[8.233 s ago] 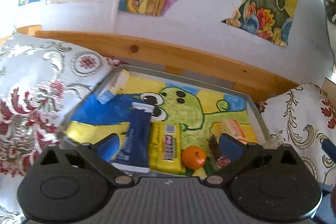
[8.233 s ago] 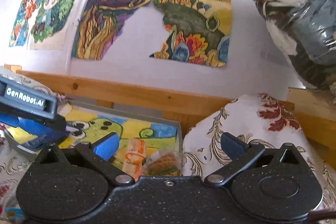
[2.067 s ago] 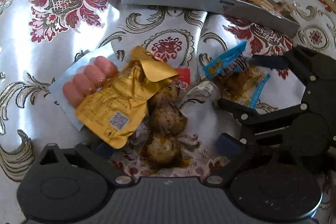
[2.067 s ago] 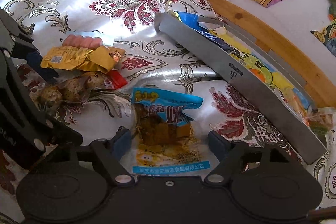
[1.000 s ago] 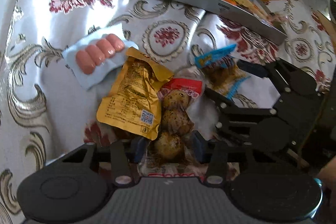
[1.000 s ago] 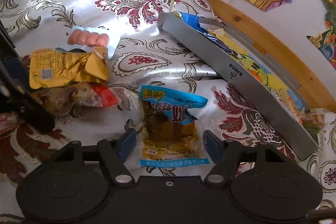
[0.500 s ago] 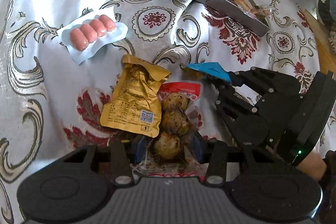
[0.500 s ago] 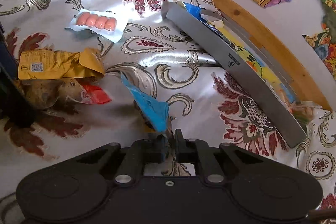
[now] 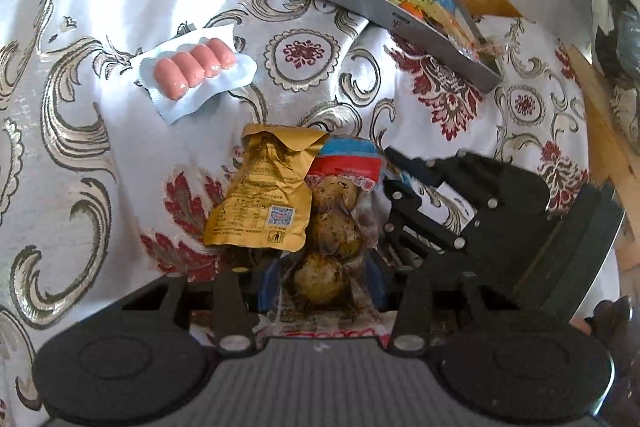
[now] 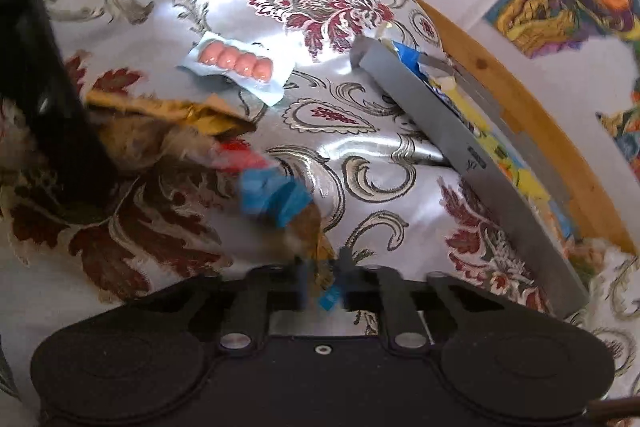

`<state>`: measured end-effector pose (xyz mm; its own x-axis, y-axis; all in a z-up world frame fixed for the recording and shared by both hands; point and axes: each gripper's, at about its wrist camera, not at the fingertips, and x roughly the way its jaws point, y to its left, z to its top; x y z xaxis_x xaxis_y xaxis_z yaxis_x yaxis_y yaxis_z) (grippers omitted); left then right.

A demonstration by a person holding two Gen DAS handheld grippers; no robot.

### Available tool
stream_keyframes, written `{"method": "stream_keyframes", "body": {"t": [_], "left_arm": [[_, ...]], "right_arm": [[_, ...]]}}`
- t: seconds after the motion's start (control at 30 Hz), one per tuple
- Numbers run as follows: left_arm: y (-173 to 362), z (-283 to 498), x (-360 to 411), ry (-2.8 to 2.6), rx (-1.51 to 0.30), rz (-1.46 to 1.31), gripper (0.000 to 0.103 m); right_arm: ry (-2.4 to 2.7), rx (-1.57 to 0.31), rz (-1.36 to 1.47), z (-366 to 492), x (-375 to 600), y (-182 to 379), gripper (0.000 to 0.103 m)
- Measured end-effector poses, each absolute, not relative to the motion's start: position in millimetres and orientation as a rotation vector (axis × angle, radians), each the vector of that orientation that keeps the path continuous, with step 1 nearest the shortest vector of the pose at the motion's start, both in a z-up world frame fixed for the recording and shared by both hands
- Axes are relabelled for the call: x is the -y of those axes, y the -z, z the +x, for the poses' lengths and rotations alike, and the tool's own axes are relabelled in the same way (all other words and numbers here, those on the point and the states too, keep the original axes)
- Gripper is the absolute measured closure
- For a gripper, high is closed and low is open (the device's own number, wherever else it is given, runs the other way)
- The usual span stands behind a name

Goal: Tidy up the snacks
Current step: 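Grasp the blue-labelled snack bag with the right tool while the left tool grasps the red-labelled nut packet, then lift both held packs and carry them over the grey tray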

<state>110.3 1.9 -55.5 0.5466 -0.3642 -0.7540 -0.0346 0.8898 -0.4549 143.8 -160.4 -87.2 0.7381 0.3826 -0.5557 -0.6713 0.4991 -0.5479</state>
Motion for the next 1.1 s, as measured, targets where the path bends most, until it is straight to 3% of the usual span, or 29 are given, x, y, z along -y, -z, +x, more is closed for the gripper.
{"method": "stream_keyframes", "body": {"t": [0.57,1.1], "left_arm": [[35.4,110.3,-4.0,0.247,-0.84,-0.532,0.057],[-2.0,171.3,8.1,0.065,-0.73,-0.41,0.057]], "right_arm": [[-0.529,-0.272,-0.797,145.0,172.1,58.8,0.101],[-0.388,-0.244,-0.465,188.5,198.5,14.3,0.101]]}}
